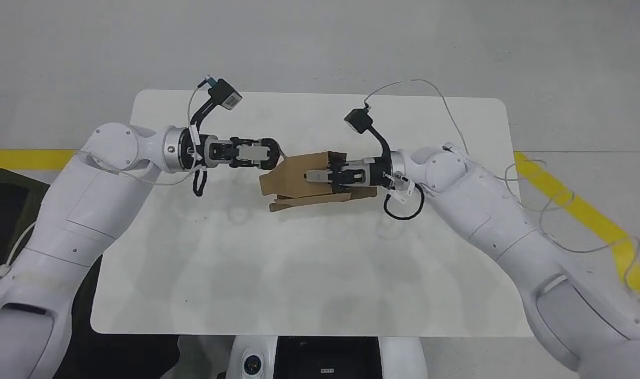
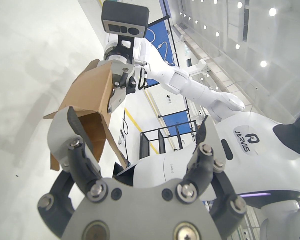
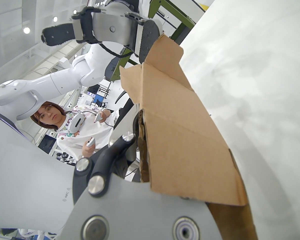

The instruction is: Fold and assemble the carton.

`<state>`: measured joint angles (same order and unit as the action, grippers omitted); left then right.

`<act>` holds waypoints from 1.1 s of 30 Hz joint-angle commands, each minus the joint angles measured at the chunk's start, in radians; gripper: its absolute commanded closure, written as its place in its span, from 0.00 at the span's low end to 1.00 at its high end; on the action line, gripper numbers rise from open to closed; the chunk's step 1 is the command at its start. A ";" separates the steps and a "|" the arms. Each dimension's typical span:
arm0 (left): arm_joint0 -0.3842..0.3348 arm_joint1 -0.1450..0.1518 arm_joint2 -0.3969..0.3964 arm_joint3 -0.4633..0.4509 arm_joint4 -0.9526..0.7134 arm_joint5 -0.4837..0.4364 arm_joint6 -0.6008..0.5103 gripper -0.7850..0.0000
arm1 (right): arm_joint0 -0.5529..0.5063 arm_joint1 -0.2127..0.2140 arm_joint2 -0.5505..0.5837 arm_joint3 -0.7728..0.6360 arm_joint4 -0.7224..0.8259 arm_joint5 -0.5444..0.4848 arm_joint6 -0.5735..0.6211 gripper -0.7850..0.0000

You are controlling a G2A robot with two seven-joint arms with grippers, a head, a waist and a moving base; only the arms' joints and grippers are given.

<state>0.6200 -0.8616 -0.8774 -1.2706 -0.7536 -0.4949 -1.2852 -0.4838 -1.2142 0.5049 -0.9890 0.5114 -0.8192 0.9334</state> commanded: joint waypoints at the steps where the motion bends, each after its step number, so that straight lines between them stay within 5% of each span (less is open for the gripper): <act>1: 0.004 -0.004 -0.003 -0.006 -0.015 -0.001 -0.012 0.00 | -0.010 0.002 0.011 -0.011 -0.003 0.009 0.008 1.00; 17: 0.006 -0.029 -0.028 0.009 -0.032 0.001 -0.041 0.00 | -0.048 -0.004 0.073 -0.038 -0.013 0.024 0.035 1.00; 33: 0.034 -0.038 -0.065 -0.019 0.011 0.005 -0.045 0.00 | -0.071 -0.013 0.162 -0.038 -0.059 -0.001 -0.085 1.00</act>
<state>0.6525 -0.8988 -0.9413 -1.2882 -0.7461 -0.4905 -1.3295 -0.5543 -1.2261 0.6631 -1.0278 0.4542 -0.8195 0.8555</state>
